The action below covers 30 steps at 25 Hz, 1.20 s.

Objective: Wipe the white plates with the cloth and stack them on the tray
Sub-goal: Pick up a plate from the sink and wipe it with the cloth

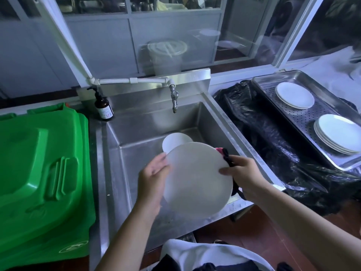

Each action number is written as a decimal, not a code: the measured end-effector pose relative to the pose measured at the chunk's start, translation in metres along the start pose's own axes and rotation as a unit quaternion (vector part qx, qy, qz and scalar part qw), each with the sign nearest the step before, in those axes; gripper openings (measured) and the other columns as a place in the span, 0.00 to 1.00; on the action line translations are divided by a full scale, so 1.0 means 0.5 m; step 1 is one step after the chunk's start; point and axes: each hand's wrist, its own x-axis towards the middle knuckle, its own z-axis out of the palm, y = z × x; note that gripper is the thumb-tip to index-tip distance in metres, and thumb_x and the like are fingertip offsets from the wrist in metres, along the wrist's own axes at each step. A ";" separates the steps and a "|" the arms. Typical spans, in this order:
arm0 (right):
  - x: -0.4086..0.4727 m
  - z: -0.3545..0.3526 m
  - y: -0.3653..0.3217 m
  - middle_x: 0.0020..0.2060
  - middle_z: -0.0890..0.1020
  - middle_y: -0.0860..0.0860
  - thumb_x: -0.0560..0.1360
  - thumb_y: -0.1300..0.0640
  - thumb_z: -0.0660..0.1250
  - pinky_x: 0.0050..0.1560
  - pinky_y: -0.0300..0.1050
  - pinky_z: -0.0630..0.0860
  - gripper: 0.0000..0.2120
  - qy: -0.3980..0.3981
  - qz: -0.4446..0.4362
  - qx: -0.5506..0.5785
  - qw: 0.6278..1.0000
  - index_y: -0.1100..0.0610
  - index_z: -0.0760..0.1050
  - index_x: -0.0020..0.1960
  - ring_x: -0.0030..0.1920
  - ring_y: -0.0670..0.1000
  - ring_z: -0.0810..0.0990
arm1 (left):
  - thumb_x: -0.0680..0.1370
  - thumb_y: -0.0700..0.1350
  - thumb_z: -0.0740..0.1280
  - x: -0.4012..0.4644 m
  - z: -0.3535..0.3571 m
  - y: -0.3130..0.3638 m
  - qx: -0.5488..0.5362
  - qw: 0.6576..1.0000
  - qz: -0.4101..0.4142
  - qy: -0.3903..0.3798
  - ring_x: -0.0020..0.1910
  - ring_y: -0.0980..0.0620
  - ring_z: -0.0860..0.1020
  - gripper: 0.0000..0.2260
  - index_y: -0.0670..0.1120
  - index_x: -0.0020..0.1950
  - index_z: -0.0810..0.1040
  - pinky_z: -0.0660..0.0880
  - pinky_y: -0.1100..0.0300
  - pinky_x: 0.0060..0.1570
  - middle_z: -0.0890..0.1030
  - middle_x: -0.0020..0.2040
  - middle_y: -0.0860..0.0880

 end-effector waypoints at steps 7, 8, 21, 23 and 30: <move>0.041 -0.005 0.052 0.56 0.84 0.58 0.76 0.68 0.66 0.41 0.55 0.82 0.17 -0.128 0.160 0.189 0.960 0.58 0.79 0.62 0.54 0.60 0.83 | 0.71 0.37 0.68 -0.027 -0.103 -0.001 -0.112 0.959 -0.034 -0.258 0.62 0.38 0.80 0.31 0.60 0.72 0.74 0.81 0.36 0.51 0.80 0.66 0.45; 0.043 0.001 0.053 0.56 0.85 0.58 0.75 0.67 0.67 0.41 0.55 0.82 0.16 -0.133 0.162 0.182 0.961 0.58 0.80 0.62 0.52 0.60 0.84 | 0.70 0.36 0.67 -0.032 -0.104 -0.001 -0.117 0.960 -0.021 -0.253 0.61 0.37 0.80 0.32 0.60 0.71 0.75 0.81 0.36 0.50 0.80 0.65 0.44; 0.043 0.091 -0.060 0.56 0.81 0.50 0.75 0.69 0.62 0.58 0.38 0.73 0.20 0.039 -0.438 -0.230 0.868 0.56 0.81 0.63 0.55 0.47 0.77 | 0.66 0.33 0.64 -0.040 -0.086 0.003 -0.105 0.977 0.020 -0.186 0.48 0.47 0.83 0.33 0.61 0.65 0.81 0.84 0.44 0.39 0.85 0.51 0.48; 0.045 0.131 -0.055 0.60 0.81 0.52 0.74 0.64 0.59 0.60 0.49 0.70 0.22 0.011 -0.491 -0.308 0.815 0.54 0.81 0.64 0.61 0.52 0.75 | 0.66 0.33 0.62 -0.047 -0.070 0.010 -0.123 0.974 0.028 -0.188 0.45 0.49 0.82 0.32 0.60 0.62 0.82 0.83 0.46 0.37 0.84 0.49 0.49; 0.005 0.063 0.044 0.58 0.82 0.45 0.70 0.67 0.64 0.57 0.48 0.76 0.24 -0.113 -0.439 -0.337 0.825 0.50 0.84 0.60 0.57 0.49 0.76 | 0.66 0.33 0.63 -0.047 -0.059 -0.011 -0.160 0.977 0.032 -0.137 0.47 0.48 0.83 0.33 0.60 0.65 0.80 0.83 0.44 0.40 0.85 0.52 0.50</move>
